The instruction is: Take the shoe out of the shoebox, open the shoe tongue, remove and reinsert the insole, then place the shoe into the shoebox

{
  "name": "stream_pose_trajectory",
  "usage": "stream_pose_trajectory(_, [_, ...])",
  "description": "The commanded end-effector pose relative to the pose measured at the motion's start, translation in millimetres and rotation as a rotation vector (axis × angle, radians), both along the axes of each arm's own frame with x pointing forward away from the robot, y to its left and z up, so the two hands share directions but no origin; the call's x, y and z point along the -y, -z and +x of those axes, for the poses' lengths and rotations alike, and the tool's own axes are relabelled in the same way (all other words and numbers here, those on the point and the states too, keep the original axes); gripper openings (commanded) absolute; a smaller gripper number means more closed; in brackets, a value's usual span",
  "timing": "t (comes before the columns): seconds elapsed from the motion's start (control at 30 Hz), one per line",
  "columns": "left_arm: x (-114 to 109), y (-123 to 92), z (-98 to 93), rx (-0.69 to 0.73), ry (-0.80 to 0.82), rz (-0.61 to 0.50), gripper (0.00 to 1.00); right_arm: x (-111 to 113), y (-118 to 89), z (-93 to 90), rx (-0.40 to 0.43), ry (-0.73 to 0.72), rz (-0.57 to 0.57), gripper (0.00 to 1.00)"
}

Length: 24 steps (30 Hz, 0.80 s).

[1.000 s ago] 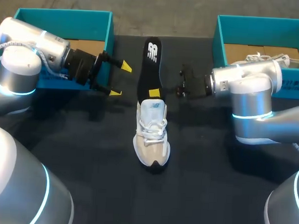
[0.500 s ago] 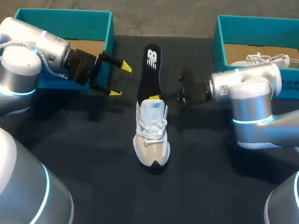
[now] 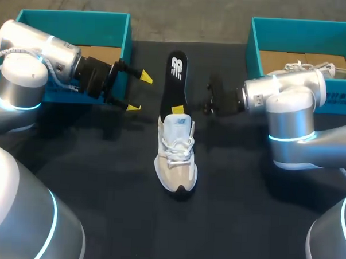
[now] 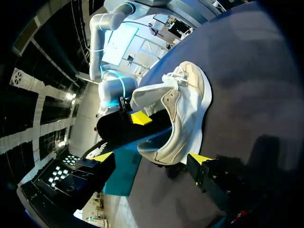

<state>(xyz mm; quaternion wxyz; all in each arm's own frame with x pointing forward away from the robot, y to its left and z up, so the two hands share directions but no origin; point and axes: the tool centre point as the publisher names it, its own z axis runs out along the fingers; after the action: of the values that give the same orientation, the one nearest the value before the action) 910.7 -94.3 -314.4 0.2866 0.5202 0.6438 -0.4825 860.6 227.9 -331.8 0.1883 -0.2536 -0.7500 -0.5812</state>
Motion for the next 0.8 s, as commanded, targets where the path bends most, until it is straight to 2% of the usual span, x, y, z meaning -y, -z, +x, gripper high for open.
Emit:
stream_pose_trajectory(0.03, [0.2,1.1,0.7,0.001,0.001,-0.001,1.00,-2.3,-7.6,7.2,0.005,-0.013,-0.015,0.15])
stream_pose_trajectory(0.2, [0.2,1.1,0.7,0.001,0.001,-0.001,1.00,-5.4,-8.7,13.6,0.012,-0.026,-0.023,0.09])
stream_pose_trajectory(0.27, [0.2,1.1,0.7,0.001,0.001,-0.001,1.00,-5.8,-7.1,13.9,0.009,-0.031,-0.026,0.00])
stream_pose_trajectory(0.5, [0.2,1.1,0.7,0.001,0.001,-0.001,1.00,-3.7,4.8,9.5,-0.021,-0.042,-0.040,0.00])
stream_pose_trajectory(0.8, [0.2,1.1,0.7,0.001,0.001,-0.001,1.00,0.0,17.7,-7.4,-0.068,-0.044,-0.052,0.00])
